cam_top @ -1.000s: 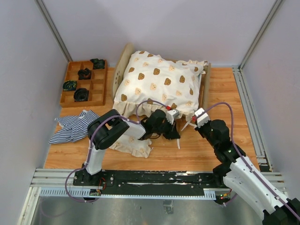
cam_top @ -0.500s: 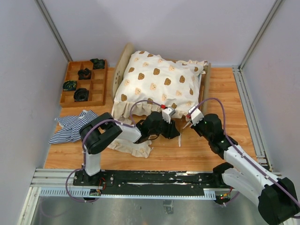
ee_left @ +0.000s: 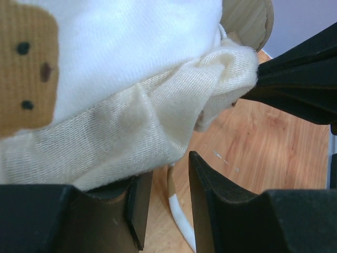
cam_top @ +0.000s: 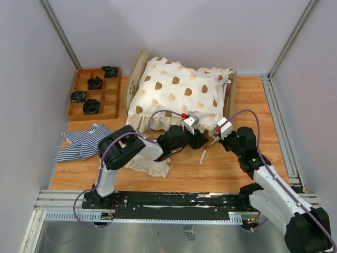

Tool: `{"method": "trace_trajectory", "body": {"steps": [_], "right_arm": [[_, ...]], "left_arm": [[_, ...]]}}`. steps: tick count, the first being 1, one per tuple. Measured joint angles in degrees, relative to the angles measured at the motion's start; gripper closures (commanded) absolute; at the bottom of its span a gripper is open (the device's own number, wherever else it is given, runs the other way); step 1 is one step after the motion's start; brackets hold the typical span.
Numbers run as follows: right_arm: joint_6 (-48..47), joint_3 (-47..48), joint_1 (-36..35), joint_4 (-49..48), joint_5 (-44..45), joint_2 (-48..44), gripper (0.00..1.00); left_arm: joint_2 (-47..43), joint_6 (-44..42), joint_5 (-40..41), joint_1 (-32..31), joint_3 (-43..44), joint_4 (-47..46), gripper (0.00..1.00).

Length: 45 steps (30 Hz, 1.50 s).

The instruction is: Set up the pet bed

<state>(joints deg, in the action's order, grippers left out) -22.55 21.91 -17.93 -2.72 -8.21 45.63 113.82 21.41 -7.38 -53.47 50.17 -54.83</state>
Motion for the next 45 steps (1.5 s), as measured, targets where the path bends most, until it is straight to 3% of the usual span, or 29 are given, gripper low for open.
{"method": "trace_trajectory", "body": {"steps": [13,16,20,26,32,37,45], "right_arm": [[2.4,-0.8,0.0,-0.7,-3.4,3.0,1.0],[3.5,-1.2,0.0,-0.6,-3.3,2.0,1.0],[4.0,-2.2,0.0,-0.4,-2.5,1.7,1.0],[4.2,-2.2,0.0,-0.5,-2.1,1.9,1.0],[4.6,-2.4,0.0,-0.5,-1.6,0.7,1.0],[4.8,-3.3,0.0,-0.5,-0.8,-0.9,1.0],[5.3,-4.2,0.0,-0.5,-0.7,-0.9,1.0]], "left_arm": [[7.5,-1.2,3.0,-1.6,6.3,-6.3,0.65],[8.8,-1.5,3.9,-1.8,7.4,-6.8,0.75],[10.0,-1.9,5.0,-1.9,8.4,-6.8,0.99],[9.9,-2.5,6.3,-2.3,8.5,-6.8,1.0],[8.9,-4.3,8.5,-4.4,6.9,-8.9,0.98],[8.5,-4.2,10.8,-5.0,5.7,-11.1,0.72],[8.5,-3.3,14.1,-5.0,5.7,-12.4,0.64]]}}
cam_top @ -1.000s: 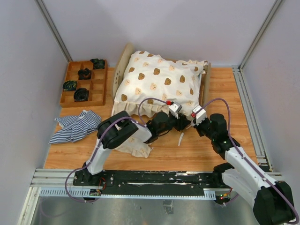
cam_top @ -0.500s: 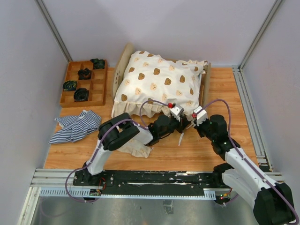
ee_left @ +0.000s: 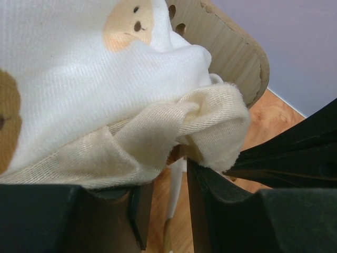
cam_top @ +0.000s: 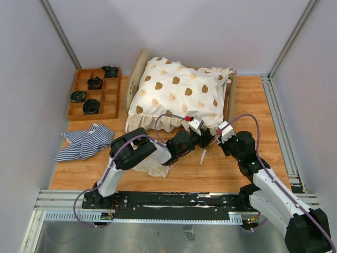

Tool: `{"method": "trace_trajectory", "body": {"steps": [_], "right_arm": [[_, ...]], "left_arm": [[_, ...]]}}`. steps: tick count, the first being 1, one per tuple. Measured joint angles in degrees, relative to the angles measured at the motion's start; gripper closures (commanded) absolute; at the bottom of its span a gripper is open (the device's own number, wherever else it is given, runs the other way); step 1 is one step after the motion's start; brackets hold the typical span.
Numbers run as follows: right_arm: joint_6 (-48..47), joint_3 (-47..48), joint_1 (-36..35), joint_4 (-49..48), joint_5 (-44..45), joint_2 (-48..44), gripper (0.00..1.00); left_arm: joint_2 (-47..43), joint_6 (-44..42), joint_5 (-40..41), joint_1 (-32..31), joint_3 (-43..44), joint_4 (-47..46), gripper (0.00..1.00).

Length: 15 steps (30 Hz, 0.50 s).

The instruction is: Set up the pet bed

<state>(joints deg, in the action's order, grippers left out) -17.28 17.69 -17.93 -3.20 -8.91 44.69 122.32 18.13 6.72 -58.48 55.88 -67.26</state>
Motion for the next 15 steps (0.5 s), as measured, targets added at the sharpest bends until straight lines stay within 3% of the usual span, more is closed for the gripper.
{"method": "trace_trajectory", "body": {"steps": [9,10,13,15], "right_arm": [[0.0,0.0,0.0,0.0,0.3,-0.1,1.0],[0.0,0.0,0.0,0.0,0.3,-0.1,1.0],[0.0,0.0,0.0,0.0,0.4,-0.1,1.0],[0.0,0.0,0.0,0.0,0.5,-0.1,1.0]], "left_arm": [[0.5,0.4,-1.1,-0.1,0.5,-1.3,0.69],[0.6,0.4,-1.2,-0.1,0.6,-1.5,0.73],[0.7,0.6,-1.5,-0.2,1.3,-1.7,0.99],[0.7,0.6,-1.6,-0.2,1.7,-1.7,1.0]]}}
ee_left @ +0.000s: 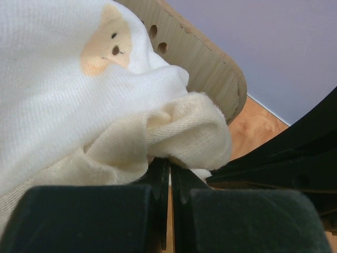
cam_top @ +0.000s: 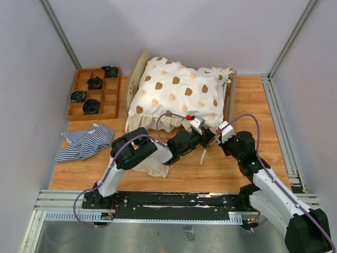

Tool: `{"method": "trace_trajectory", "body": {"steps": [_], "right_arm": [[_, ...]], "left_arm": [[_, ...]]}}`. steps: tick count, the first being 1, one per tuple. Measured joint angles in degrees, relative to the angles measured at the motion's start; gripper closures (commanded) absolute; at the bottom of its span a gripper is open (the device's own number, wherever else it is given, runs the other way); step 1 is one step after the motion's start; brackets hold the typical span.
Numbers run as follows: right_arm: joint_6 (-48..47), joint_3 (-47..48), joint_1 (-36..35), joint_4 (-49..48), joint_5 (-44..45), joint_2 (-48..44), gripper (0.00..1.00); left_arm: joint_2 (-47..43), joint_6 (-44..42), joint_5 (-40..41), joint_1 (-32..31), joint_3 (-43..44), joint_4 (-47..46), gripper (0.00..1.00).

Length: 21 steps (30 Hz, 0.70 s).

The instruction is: Set up the pet bed

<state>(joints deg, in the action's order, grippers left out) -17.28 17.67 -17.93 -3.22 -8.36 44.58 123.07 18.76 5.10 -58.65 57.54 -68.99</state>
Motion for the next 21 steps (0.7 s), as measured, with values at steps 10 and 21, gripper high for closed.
{"method": "trace_trajectory", "body": {"steps": [10,21], "right_arm": [[-4.4,-3.6,0.0,-10.4,-1.2,0.0,1.0],[-15.5,-10.8,0.0,-27.9,-10.5,5.8,1.0]], "left_arm": [[-3.3,7.2,-2.5,-0.1,-4.3,-1.1,1.0],[-7.4,14.7,-7.9,-0.3,-5.2,-1.0,0.95]]}}
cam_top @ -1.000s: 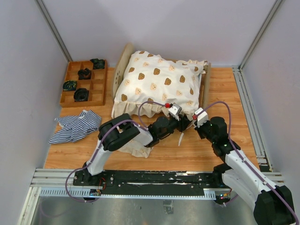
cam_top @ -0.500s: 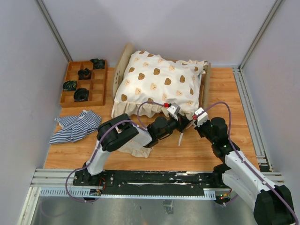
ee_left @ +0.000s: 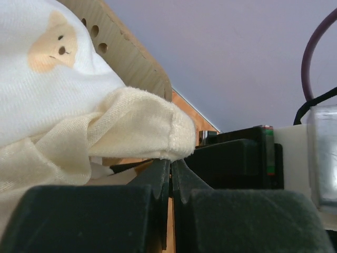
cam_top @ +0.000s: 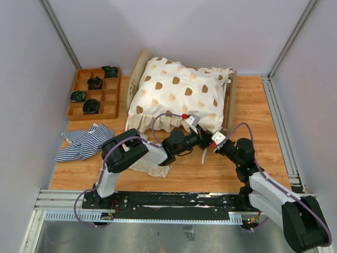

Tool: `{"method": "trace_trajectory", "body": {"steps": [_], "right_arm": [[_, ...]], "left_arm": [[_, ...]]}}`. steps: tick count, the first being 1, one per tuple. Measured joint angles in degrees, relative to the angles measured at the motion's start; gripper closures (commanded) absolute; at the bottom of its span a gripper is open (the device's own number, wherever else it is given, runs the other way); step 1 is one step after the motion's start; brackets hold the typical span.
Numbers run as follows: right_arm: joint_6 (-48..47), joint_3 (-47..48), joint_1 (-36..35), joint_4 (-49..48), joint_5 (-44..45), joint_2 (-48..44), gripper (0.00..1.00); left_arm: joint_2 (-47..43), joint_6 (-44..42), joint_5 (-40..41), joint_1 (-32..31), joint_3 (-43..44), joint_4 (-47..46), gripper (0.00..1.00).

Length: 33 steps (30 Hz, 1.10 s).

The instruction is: Set up the pet bed

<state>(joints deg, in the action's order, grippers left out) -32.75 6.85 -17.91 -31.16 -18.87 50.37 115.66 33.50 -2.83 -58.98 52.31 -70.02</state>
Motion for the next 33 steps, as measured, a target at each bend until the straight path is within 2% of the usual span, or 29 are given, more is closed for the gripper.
{"method": "trace_trajectory", "body": {"steps": [3,5,11,15,22,26,33], "right_arm": [[-2.1,-0.2,0.1,-3.5,-1.7,0.3,1.0],[-3.1,-1.0,0.6,-5.9,-3.3,0.9,1.0],[-5.1,-2.3,2.0,-11.3,-8.0,3.7,1.0],[-5.6,-2.3,2.1,-12.1,-10.5,3.6,1.0],[-6.3,-1.9,2.3,-9.9,-14.6,2.8,1.0],[-6.6,-1.8,2.3,-8.8,-15.7,2.8,1.0],[-7.8,-0.8,2.5,-7.2,-17.2,4.3,1.0]], "left_arm": [[-0.1,1.2,-0.3,0.1,-0.2,-0.4,0.8],[-1.0,1.5,-0.3,0.3,-1.4,-0.8,0.74],[-5.3,0.1,0.2,-0.1,-9.6,-1.0,0.69],[-7.1,-4.1,1.6,-0.1,-10.7,2.9,0.67],[-11.5,-16.9,1.6,-0.1,-14.3,3.5,0.65],[-14.7,-27.8,1.6,-0.1,-18.4,3.4,0.58],[-22.5,-45.9,-0.4,-0.1,-19.2,12.4,0.5]]}}
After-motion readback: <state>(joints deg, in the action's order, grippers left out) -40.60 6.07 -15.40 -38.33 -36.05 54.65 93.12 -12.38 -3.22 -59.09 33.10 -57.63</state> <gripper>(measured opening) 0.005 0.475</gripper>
